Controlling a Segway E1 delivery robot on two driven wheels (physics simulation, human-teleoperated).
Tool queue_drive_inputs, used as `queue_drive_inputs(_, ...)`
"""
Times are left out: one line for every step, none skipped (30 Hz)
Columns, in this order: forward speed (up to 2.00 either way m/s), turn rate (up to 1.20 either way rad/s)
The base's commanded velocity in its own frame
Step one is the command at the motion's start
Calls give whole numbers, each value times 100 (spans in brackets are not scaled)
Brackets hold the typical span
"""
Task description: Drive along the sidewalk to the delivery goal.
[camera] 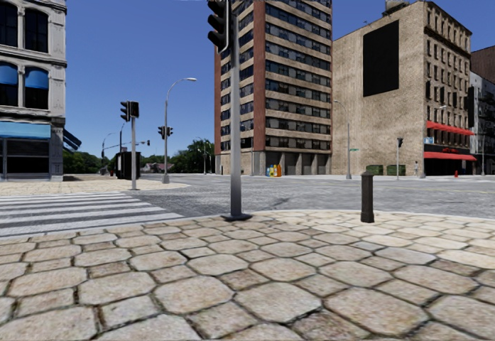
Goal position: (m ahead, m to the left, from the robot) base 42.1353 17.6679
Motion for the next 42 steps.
queue_drive_inputs(121,57)
queue_drive_inputs(130,57)
queue_drive_inputs(130,57)
queue_drive_inputs(133,57)
queue_drive_inputs(134,57)
queue_drive_inputs(134,57)
queue_drive_inputs(134,57)
queue_drive_inputs(134,57)
queue_drive_inputs(134,57)
queue_drive_inputs(134,57)
queue_drive_inputs(134,57)
queue_drive_inputs(134,57)
queue_drive_inputs(136,57)
queue_drive_inputs(138,57)
queue_drive_inputs(140,57)
queue_drive_inputs(144,57)
queue_drive_inputs(144,57)
queue_drive_inputs(147,57)
queue_drive_inputs(149,57)
queue_drive_inputs(150,57)
queue_drive_inputs(150,57)
queue_drive_inputs(152,57)
queue_drive_inputs(153,57)
queue_drive_inputs(155,57)
queue_drive_inputs(156,57)
queue_drive_inputs(158,57)
queue_drive_inputs(162,57)
queue_drive_inputs(162,57)
queue_drive_inputs(167,57)
queue_drive_inputs(171,53)
queue_drive_inputs(176,43)
queue_drive_inputs(186,33)
queue_drive_inputs(200,0)
queue_drive_inputs(200,0)
queue_drive_inputs(200,0)
queue_drive_inputs(200,0)
queue_drive_inputs(200,0)
queue_drive_inputs(200,0)
queue_drive_inputs(200,0)
queue_drive_inputs(200,0)
queue_drive_inputs(200,0)
queue_drive_inputs(200,0)
